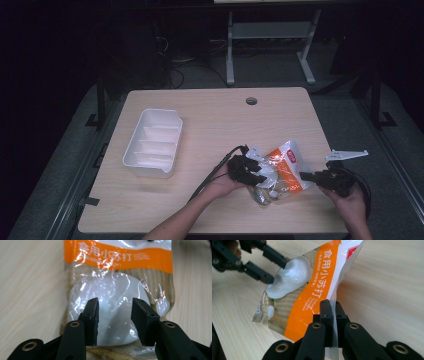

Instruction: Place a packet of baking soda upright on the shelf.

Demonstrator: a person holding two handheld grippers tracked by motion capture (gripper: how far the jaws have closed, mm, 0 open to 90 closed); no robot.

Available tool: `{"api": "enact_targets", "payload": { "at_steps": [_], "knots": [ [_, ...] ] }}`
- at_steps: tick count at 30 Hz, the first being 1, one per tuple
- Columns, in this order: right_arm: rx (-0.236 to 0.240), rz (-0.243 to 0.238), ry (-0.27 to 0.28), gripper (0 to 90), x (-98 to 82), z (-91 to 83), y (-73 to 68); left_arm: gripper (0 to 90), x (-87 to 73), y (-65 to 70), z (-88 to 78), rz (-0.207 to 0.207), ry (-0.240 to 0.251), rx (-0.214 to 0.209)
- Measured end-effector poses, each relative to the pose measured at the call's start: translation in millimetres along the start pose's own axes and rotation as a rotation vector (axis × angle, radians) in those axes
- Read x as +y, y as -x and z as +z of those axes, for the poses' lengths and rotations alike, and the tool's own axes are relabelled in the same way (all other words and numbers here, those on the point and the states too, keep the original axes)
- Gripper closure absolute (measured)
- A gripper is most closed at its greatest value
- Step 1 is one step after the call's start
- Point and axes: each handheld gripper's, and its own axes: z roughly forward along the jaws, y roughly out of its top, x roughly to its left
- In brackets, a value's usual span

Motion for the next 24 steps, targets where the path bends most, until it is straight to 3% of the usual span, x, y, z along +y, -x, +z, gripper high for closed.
{"api": "enact_targets", "payload": {
  "at_steps": [8,9,12,22,24],
  "knots": [
    [-0.010,-0.116,0.017,89.8,25.9,-12.9,-20.6,42.9,-10.8,-16.6,-19.6,-0.074,0.074,-0.001],
    [-0.011,-0.156,0.023,89.7,34.6,-16.2,-28.0,40.5,-11.5,-18.5,-21.7,-0.086,0.083,-0.004],
    [-0.003,-0.192,0.028,89.8,44.0,-19.0,-35.2,41.4,-12.3,-22.3,-27.1,-0.112,0.111,-0.003],
    [0.024,-0.408,-0.001,90.0,87.9,-24.7,-79.2,35.4,-17.6,-30.5,-44.4,-0.123,0.177,-0.023],
    [0.045,-0.418,0.003,90.0,91.2,-24.8,-82.3,35.0,-19.1,-31.9,-47.9,-0.122,0.188,-0.027]
  ]
}}
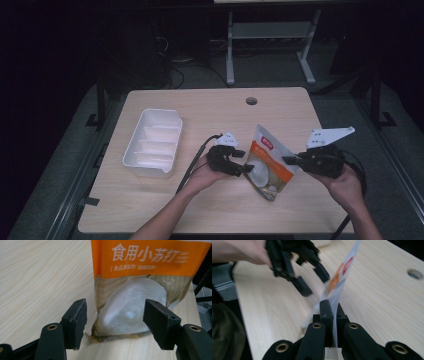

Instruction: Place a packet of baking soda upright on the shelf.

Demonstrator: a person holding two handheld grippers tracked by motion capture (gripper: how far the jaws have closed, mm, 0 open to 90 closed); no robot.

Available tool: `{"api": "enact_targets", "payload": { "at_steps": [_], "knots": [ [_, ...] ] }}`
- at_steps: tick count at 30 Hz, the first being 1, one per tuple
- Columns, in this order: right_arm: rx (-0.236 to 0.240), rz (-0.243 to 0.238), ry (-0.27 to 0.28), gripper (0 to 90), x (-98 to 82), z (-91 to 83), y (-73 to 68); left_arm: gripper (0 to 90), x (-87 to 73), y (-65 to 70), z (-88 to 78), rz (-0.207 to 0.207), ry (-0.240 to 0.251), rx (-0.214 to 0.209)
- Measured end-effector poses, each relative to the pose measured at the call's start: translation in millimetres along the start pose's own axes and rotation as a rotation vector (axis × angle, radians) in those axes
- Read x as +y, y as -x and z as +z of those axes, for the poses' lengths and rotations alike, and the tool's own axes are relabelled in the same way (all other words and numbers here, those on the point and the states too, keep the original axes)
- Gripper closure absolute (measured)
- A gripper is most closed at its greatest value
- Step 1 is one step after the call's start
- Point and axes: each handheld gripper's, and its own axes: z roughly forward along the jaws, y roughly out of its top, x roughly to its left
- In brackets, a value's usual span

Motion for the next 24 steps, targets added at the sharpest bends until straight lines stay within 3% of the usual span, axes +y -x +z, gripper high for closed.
{"api": "enact_targets", "payload": {
  "at_steps": [13,21,23,24],
  "knots": [
    [0.050,-0.150,-0.051,90.0,41.9,9.4,-19.1,32.4,-1.7,-6.2,-20.7,-0.003,0.072,-0.027],
    [0.093,-0.198,-0.059,90.0,49.1,15.0,-25.4,32.6,-2.4,-8.9,-24.7,-0.010,0.102,-0.049],
    [0.104,-0.202,-0.067,90.0,47.0,18.0,-24.8,37.7,-3.3,-10.2,-23.5,-0.014,0.102,-0.093],
    [0.104,-0.202,-0.067,89.9,44.9,19.5,-23.7,48.1,-3.9,-10.3,-23.1,-0.006,0.097,-0.118]
  ]
}}
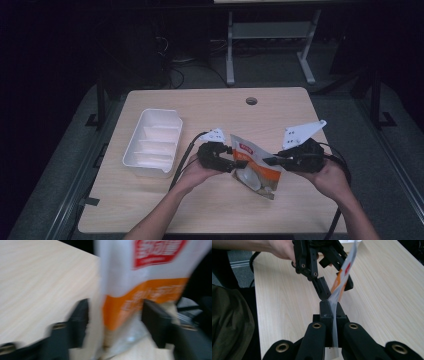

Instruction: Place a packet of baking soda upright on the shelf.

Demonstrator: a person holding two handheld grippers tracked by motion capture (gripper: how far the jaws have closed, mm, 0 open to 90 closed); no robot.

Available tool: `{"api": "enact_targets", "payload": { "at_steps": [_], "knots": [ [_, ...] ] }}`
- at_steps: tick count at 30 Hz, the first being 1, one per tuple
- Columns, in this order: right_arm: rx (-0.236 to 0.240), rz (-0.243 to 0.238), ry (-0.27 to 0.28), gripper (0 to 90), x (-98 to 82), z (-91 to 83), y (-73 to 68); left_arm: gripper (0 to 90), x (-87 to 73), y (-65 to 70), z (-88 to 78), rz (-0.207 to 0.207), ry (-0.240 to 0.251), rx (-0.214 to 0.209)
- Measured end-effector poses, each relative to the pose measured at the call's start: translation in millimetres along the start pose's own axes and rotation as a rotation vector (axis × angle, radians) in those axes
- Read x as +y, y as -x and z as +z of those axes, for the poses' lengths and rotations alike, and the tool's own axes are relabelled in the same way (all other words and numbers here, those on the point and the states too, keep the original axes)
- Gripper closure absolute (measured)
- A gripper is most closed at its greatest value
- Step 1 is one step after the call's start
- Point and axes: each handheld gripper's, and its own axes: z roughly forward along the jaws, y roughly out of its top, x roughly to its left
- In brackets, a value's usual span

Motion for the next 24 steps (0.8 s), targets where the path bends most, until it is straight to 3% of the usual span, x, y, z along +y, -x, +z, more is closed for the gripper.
{"api": "enact_targets", "payload": {
  "at_steps": [1,3,6,9,14,15,18,24],
  "knots": [
    [0.000,0.009,0.003,89.9,-2.8,0.9,1.2,59.7,-0.5,1.5,0.3,0.013,-0.007,0.011],
    [0.002,0.039,0.026,89.7,-10.0,0.4,5.5,72.2,-0.5,3.3,0.4,0.044,-0.017,0.020],
    [-0.006,0.092,0.051,88.0,-23.6,-0.9,11.8,83.2,-0.7,3.3,0.7,0.048,-0.031,0.014],
    [0.006,0.144,0.100,81.8,-37.3,-1.5,15.3,85.9,-0.7,4.5,0.6,0.045,-0.036,0.018],
    [-0.005,0.213,0.105,60.4,-56.3,5.0,18.6,86.6,-1.3,6.8,-1.3,0.042,-0.036,0.029],
    [0.028,0.233,0.118,58.3,-61.3,7.2,20.0,86.5,-1.6,7.1,-1.7,0.041,-0.034,0.031],
    [0.053,0.267,0.139,57.8,-70.0,12.6,20.3,86.5,-4.5,8.3,-4.1,0.030,-0.022,0.035],
    [0.051,0.293,0.164,66.2,-80.9,30.6,17.4,86.5,-7.7,10.8,-7.2,0.025,-0.012,0.037]
  ]
}}
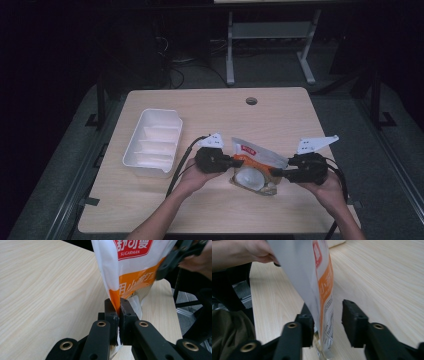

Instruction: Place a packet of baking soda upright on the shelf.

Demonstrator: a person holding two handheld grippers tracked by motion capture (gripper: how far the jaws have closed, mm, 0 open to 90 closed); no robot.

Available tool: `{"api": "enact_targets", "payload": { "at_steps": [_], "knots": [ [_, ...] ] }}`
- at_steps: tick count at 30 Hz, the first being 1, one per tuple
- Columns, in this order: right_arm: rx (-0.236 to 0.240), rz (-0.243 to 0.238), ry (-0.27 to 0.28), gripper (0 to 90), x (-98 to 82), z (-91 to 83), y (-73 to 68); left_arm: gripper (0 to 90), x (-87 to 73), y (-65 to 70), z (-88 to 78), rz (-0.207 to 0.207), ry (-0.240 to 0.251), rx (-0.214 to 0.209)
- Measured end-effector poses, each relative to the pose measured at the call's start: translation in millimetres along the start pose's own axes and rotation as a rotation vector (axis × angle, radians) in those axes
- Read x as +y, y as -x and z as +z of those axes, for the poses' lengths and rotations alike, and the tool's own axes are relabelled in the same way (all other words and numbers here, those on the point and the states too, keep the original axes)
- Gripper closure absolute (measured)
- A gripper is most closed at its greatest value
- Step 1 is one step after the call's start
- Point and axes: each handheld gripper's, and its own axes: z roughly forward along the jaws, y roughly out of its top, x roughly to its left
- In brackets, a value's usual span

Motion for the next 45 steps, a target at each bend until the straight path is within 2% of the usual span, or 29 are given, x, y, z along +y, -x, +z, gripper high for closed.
{"api": "enact_targets", "payload": {
  "at_steps": [4,10,14,15,16,20,24,26,28,32,36,40,42,45],
  "knots": [
    [0.005,0.004,0.016,76.3,-3.6,11.0,1.1,86.5,-1.3,1.1,-3.1,0.003,-0.005,0.004],
    [-0.014,-0.023,-0.026,88.6,-1.1,20.9,-2.2,86.3,-4.7,3.3,-6.0,-0.006,0.008,0.013],
    [-0.010,-0.016,-0.027,89.5,0.4,21.4,-3.4,84.3,-5.3,4.6,-9.3,-0.001,0.003,0.024],
    [-0.009,-0.016,-0.027,89.7,1.1,21.3,-3.9,81.5,-5.5,5.6,-10.7,0.003,0.004,0.046],
    [-0.008,-0.020,-0.027,89.8,1.8,20.9,-4.3,74.2,-6.1,7.1,-12.8,0.007,0.008,0.080],
    [0.000,-0.037,-0.019,89.9,5.7,17.8,-7.6,62.2,-11.2,11.5,-22.0,0.019,0.005,0.123],
    [-0.024,-0.059,-0.018,90.0,11.7,13.4,-11.3,55.7,-19.8,15.6,-28.7,0.041,-0.024,0.170],
    [-0.035,-0.063,-0.017,89.9,15.1,10.3,-11.5,54.7,-24.4,16.8,-31.8,0.037,-0.035,0.194],
    [-0.046,-0.066,-0.015,90.0,18.6,7.9,-11.3,53.4,-29.9,18.8,-35.7,0.026,-0.039,0.191],
    [-0.071,-0.067,-0.018,90.0,28.5,4.3,-9.0,50.8,-38.7,24.5,-42.4,0.036,-0.051,0.203],
    [-0.068,-0.051,-0.011,89.9,39.8,3.8,-2.3,49.1,-47.9,30.2,-47.4,0.045,-0.063,0.206],
    [-0.080,-0.063,-0.015,89.9,54.9,7.9,0.9,45.1,-53.1,36.8,-53.9,0.068,-0.086,0.219],
    [-0.082,-0.075,-0.012,90.0,64.0,11.8,2.2,39.4,-56.1,38.2,-57.1,0.059,-0.087,0.208],
    [-0.077,-0.076,-0.004,89.9,77.1,19.3,5.4,35.8,-62.5,40.9,-60.2,0.073,-0.098,0.207]
  ]
}}
